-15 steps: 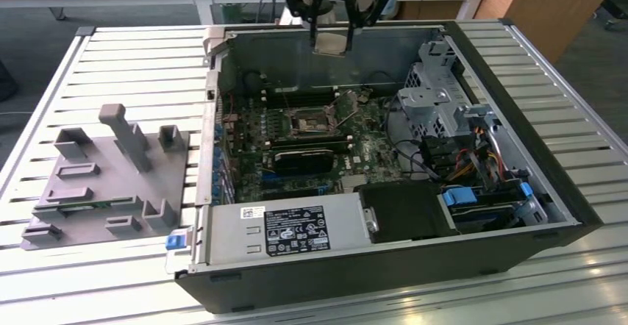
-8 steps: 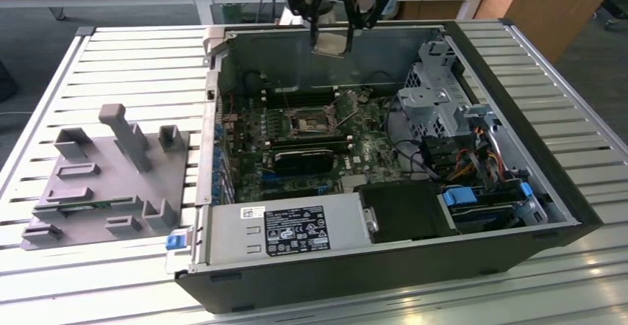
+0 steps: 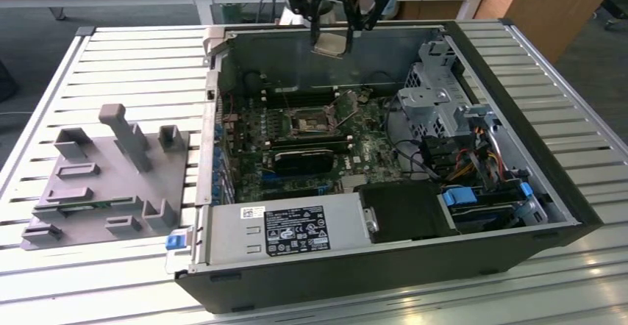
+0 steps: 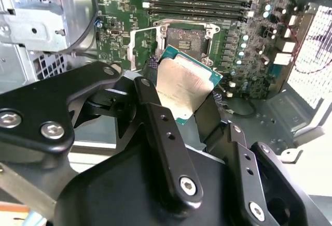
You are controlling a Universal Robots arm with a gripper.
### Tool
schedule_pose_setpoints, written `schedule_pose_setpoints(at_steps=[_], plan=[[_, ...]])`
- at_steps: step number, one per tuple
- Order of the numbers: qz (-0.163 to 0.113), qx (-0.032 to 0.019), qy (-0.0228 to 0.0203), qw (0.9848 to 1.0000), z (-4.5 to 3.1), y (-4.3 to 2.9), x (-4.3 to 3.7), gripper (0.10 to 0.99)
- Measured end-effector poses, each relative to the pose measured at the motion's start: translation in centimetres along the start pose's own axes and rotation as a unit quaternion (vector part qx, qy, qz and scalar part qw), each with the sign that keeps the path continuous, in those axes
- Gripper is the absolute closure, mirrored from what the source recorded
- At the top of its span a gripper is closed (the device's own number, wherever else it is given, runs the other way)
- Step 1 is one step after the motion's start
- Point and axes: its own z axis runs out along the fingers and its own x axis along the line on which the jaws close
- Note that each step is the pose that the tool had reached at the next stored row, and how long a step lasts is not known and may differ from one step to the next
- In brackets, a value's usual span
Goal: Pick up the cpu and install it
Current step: 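Place the cpu into insertion slot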
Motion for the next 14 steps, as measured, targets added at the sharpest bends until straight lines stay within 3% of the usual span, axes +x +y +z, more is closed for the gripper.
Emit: schedule_pose_setpoints(at_steps=[7,14], plan=[[0.033,0.0008,-0.0018,0.9994,0.02,0.00,0.00,0.549],[0.066,0.0015,-0.0036,0.9978,0.04,0.00,0.00,0.549]])
